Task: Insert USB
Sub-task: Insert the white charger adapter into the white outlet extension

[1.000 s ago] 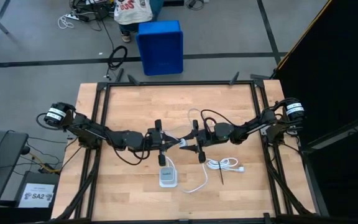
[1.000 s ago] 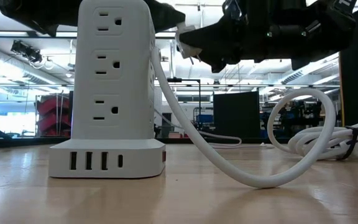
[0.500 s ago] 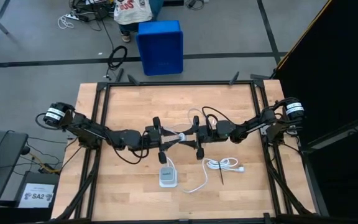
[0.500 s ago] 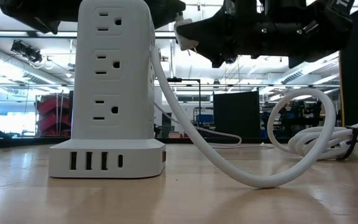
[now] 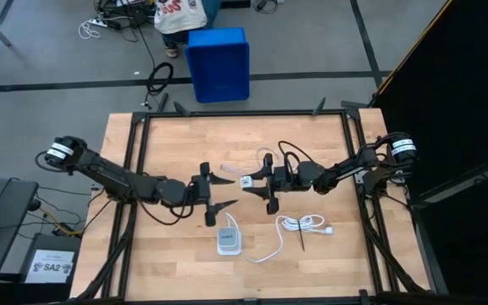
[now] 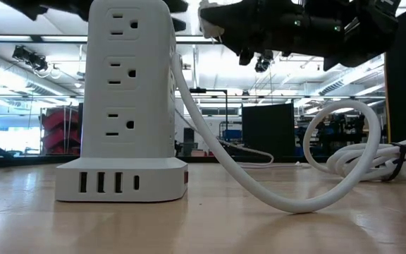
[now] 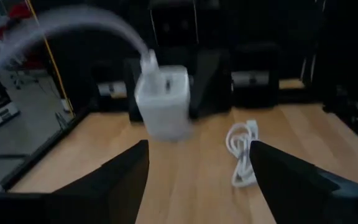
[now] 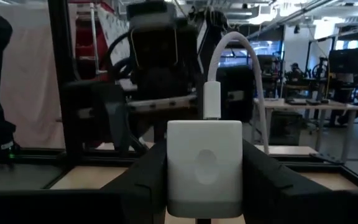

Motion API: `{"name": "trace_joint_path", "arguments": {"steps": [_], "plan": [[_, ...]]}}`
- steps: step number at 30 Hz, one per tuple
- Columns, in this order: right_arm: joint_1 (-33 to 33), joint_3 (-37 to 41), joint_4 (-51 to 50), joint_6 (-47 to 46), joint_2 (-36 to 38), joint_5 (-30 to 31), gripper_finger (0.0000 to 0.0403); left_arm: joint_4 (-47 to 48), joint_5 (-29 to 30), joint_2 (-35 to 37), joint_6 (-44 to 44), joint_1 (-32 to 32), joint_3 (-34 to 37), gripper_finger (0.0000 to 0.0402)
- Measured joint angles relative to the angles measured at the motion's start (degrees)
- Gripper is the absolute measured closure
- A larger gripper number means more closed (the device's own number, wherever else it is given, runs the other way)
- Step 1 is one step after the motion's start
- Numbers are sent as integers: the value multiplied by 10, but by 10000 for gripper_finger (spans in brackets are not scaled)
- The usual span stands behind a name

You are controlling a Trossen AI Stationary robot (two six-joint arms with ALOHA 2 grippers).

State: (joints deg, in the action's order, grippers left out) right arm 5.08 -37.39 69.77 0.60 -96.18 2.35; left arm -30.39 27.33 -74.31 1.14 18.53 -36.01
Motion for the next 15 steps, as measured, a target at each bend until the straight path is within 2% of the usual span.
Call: {"name": "trace_joint_path", "arguments": {"steps": [6,15], "plan": [[0,1,-1,2,-1,-17,290,14,19,1,-2,25,0,138],[-3,1,-40,-17,-2,-151,290,-57,35,2,109,107,-1,138]]}}
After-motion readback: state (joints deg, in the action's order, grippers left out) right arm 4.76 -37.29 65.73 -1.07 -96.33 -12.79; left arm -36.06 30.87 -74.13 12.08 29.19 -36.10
